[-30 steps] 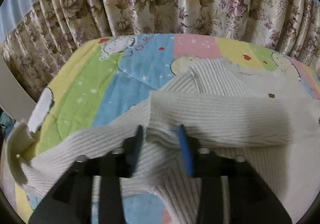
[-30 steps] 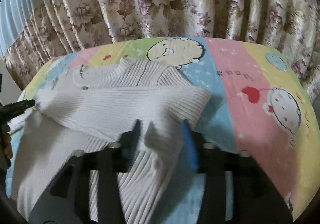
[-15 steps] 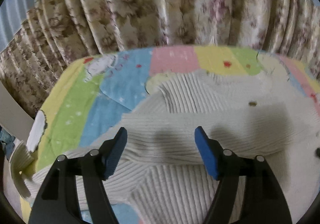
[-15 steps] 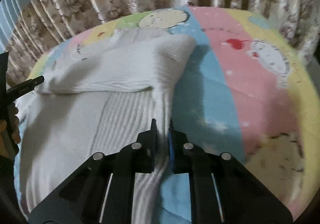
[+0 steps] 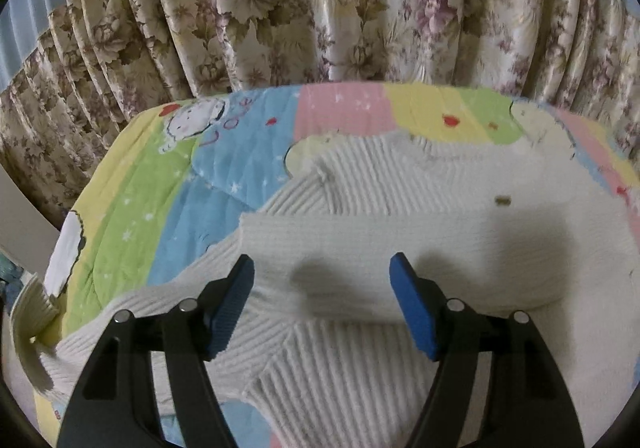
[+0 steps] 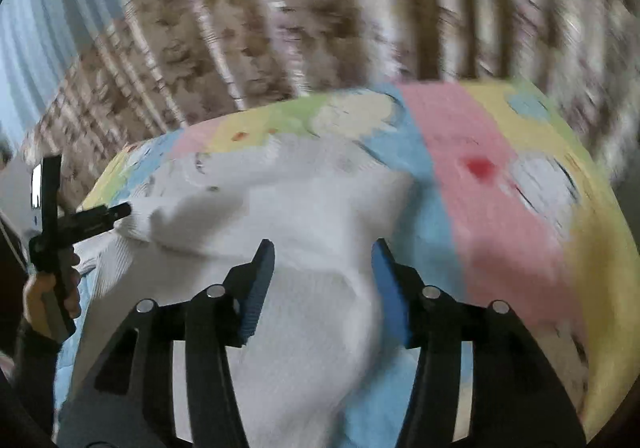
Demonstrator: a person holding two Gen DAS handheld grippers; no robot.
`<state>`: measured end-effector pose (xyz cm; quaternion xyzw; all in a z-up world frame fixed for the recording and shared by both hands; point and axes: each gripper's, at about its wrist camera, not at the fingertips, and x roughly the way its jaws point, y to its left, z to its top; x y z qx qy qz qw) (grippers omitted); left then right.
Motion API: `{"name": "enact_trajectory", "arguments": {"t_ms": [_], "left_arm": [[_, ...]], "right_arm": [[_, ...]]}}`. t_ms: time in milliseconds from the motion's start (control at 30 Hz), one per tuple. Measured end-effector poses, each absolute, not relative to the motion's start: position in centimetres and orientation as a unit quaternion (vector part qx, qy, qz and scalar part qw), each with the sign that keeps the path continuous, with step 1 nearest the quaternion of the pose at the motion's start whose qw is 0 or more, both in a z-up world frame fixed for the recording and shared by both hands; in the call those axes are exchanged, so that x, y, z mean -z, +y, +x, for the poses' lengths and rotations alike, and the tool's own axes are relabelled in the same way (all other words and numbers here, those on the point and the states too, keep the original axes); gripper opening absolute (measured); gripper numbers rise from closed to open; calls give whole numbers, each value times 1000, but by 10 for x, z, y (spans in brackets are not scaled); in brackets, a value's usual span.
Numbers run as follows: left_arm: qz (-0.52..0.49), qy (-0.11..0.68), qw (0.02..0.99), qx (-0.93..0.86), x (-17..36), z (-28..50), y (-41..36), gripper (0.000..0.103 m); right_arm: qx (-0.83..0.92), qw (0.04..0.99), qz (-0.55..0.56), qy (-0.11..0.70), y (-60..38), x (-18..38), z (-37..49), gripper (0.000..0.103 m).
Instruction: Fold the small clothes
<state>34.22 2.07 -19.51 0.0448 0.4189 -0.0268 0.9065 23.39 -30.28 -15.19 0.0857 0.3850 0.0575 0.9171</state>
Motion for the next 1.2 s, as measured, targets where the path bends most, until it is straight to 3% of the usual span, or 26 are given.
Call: {"name": "enact_trajectory", "arguments": {"t_ms": [67, 133, 267, 400, 467, 567, 667, 733, 900, 1033, 1200], "left_arm": [[39, 422, 905, 26, 196, 350, 18, 71], [37, 428, 902, 29, 200, 358, 12, 71], [70, 449, 891, 18, 217, 364, 1, 71], [74, 454, 888, 13, 220, 354, 15, 73], [68, 455, 888, 10, 221, 351, 20, 73], [61, 451, 890, 4, 224, 347, 23, 78], [73, 450, 890, -6, 222, 346, 17, 78], [75, 451, 889, -6, 215, 343, 15, 78], [96, 428, 898, -37, 192, 318, 20, 94], [115, 427, 895, -55, 184, 296, 37, 96], [122, 425, 893, -81, 181, 275, 83, 96]], "right_arm": [[-71, 919, 61, 382, -277, 162, 259, 50], [-89, 912, 19, 400, -245, 182, 291, 41], [-79, 897, -40, 433, -229, 207, 313, 37], [-39, 901, -28, 431, -271, 209, 308, 36], [-17, 902, 0, 430, -302, 211, 306, 27], [-32, 901, 43, 430, -317, 210, 303, 25], [-42, 904, 31, 424, -302, 198, 296, 34], [-66, 908, 43, 411, -291, 186, 287, 59], [-79, 912, 10, 403, -246, 170, 272, 90], [-91, 908, 4, 408, -219, 169, 261, 100], [-98, 892, 22, 442, -199, 175, 255, 100]]}}
